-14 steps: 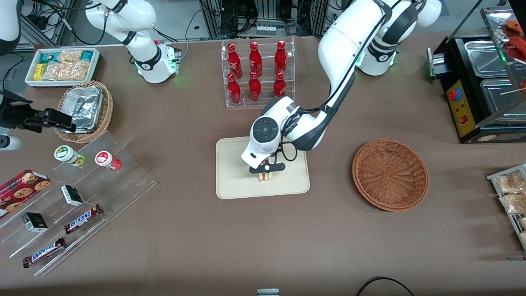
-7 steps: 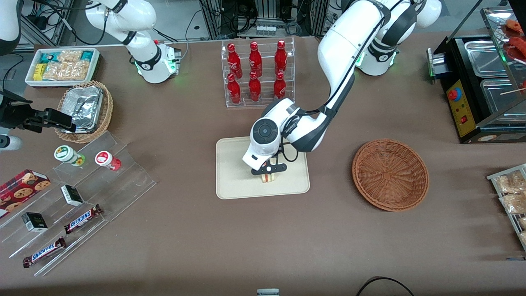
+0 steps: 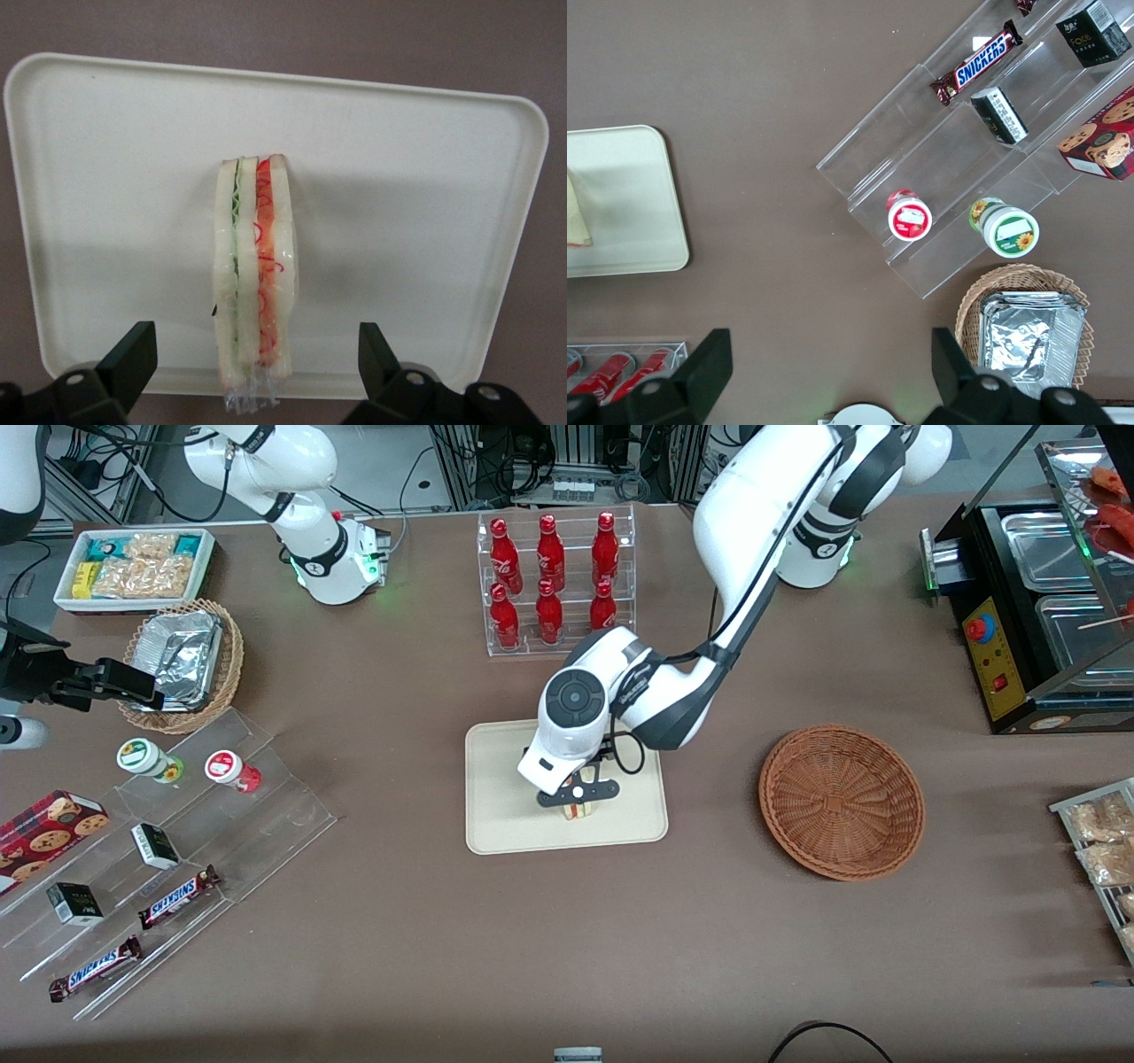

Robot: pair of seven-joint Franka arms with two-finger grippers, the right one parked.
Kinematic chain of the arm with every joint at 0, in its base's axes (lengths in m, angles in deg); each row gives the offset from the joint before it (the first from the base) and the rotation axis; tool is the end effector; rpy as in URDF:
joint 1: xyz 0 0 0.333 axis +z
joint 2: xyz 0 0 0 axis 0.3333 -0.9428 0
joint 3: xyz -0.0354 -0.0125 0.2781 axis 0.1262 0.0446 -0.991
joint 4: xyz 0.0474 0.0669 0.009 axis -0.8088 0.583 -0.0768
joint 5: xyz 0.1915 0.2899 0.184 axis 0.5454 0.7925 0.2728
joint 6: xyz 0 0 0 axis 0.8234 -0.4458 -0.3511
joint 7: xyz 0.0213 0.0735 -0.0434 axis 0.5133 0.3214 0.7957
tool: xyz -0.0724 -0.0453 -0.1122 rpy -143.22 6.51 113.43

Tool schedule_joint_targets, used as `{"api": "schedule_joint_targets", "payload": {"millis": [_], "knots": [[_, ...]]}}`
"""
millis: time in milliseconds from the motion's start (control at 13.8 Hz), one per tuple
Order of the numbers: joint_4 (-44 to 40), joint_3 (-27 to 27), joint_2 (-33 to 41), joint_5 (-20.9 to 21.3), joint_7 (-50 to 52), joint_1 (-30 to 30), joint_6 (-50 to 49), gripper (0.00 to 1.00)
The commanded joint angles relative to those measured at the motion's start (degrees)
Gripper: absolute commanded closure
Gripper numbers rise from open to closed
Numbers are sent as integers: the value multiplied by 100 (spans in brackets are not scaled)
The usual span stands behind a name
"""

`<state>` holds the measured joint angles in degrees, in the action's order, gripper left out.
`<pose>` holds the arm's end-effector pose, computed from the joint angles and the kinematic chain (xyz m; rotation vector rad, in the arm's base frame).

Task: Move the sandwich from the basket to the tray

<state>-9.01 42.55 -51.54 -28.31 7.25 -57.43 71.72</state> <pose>0.5144 -0.5030 0.2482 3.0673 0.2268 -0.1834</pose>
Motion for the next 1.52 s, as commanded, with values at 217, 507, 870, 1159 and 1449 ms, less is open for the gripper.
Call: {"api": "schedule_joint_targets", "payload": {"millis": [217, 507, 870, 1159, 1449], "knots": [[64, -97, 630, 74, -1050, 683, -741, 0], [249, -97, 965, 66, -1401, 1317, -1067, 0], [548, -97, 1387, 75, -2850, 2221, -1444, 0], [591, -97, 1738, 83, -3984, 2889, -1998, 0], [1223, -106, 2475, 101, -4461, 3303, -2043, 0]]}}
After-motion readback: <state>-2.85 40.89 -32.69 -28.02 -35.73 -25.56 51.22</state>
